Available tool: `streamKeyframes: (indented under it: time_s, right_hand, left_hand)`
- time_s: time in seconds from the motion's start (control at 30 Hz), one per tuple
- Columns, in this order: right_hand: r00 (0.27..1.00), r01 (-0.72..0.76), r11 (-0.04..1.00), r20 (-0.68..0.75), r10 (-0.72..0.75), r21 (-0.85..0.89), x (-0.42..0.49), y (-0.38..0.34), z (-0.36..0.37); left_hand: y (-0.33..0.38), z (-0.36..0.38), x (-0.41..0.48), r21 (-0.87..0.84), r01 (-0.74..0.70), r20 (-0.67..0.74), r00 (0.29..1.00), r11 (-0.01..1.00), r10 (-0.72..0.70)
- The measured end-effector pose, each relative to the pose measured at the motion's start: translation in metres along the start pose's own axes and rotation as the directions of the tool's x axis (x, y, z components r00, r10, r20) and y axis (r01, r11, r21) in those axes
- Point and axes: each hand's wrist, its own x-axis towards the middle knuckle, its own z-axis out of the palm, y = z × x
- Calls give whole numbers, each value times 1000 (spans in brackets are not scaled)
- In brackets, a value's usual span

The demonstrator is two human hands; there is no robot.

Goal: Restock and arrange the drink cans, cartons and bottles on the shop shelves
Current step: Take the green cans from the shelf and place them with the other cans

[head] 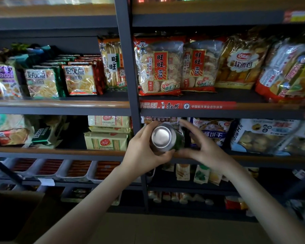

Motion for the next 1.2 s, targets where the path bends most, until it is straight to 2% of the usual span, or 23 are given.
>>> streamKeyframes:
  time_s: [0.07, 0.13, 0.2, 0.27, 0.37, 0.47, 0.57, 0.63, 0.73, 0.83, 1.03, 1.13, 1.2]
  right_hand:
    - [990, 139, 978, 26, -137, -152, 0, -6, 4]
    - [967, 218, 952, -85, -240, -214, 4, -7, 9]
    - [952, 205, 962, -191, -238, -180, 7, -6, 8]
    - [961, 121, 992, -246, -125, -28, 6, -9, 4]
    - [976, 23, 971, -218, 30, 238, 5, -11, 0]
    - [967, 19, 861, -227, 112, 508, 7, -19, -8]
    - [961, 30, 791, -235, 145, 612, 12, -34, -26]
    - [956, 58, 803, -266, 127, 593, 18, -49, -47]
    - [941, 158, 852, -338, 24, 500, 28, -75, -90]
    - [908, 270, 889, -406, -107, 371, 39, -104, -139]
    - [755, 445, 890, -576, -313, 100, 67, -148, -240]
    - [714, 418, 909, -617, -331, -4, 91, -151, -284]
    - [726, 335, 941, -624, -291, -49, 113, -146, -310]
  left_hand:
    - [3, 3, 7, 22, -56, -4, 998, 998, 56]
    - [8, 6, 15, 17, -91, -6, 996, 996, 91]
    - [15, 6, 23, -40, -73, 10, 997, 997, 73]
    - [20, 5, 29, -151, 4, 55, 998, 989, 4]
    - [20, 2, 37, -307, 100, 145, 988, 946, -58]
    - [22, 0, 40, -338, 84, 173, 985, 938, -26]
    - [30, -7, 55, -301, 40, 154, 988, 953, 7]
    - [40, -16, 77, -257, -18, 136, 989, 966, 54]
    - [58, -31, 123, -186, -108, 77, 989, 977, 124]
    - [80, -43, 172, -4, -234, -21, 972, 972, 234]
    - [126, -47, 253, 223, -389, -77, 907, 894, 414]
    - [139, -43, 289, 360, -448, -67, 862, 818, 502]
    - [142, -40, 312, 435, -456, -49, 849, 776, 526]
